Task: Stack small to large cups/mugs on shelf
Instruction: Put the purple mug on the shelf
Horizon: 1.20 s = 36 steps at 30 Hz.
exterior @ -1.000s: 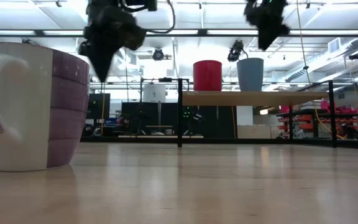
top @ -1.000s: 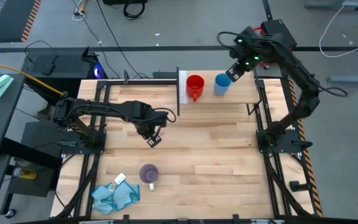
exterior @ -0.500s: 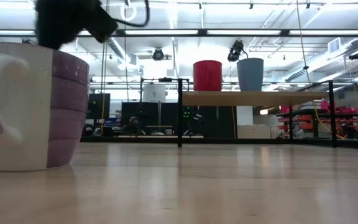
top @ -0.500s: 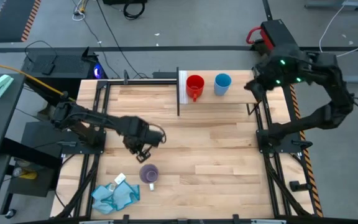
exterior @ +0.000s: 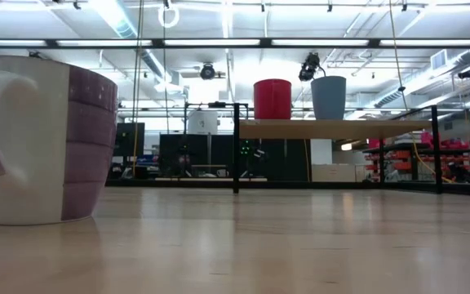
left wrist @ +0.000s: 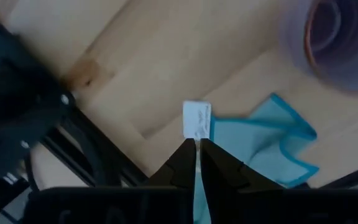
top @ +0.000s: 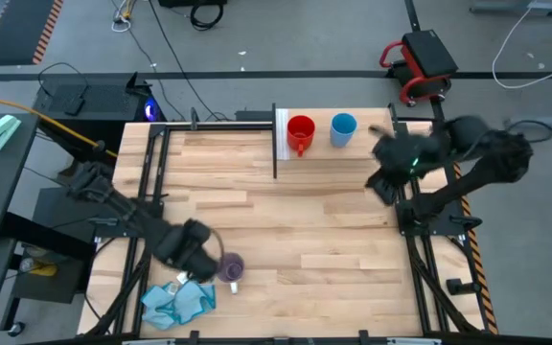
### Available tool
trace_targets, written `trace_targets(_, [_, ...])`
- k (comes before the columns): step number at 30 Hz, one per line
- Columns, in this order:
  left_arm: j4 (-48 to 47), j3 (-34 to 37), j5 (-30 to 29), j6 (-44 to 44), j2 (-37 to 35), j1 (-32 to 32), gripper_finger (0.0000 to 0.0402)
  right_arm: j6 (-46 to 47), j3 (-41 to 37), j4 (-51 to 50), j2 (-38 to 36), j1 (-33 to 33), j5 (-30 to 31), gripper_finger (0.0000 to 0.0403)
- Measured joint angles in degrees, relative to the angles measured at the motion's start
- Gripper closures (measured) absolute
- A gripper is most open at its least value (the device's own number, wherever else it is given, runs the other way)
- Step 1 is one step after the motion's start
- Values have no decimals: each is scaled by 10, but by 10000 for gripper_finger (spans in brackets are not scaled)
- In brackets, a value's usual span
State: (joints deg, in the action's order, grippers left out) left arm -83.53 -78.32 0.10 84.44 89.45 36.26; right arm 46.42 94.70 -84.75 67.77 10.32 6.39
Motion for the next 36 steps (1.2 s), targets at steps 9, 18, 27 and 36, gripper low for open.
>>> trace_targets(9, [59, 0, -58, 170, 2, 153, 370, 79, -196, 296, 18, 104, 0, 296])
trace_targets(18, [184, 60, -174, 297, 13, 227, 369, 124, -307, 413, 85, 154, -7, 296])
trace_targets(27, [460, 222, -316, 372, 14, 218, 360, 68, -346, 538, 122, 170, -2, 296])
trace_targets(36, [521, 245, -354, 347, 13, 145, 372, 16, -375, 557, 123, 168, 11, 296])
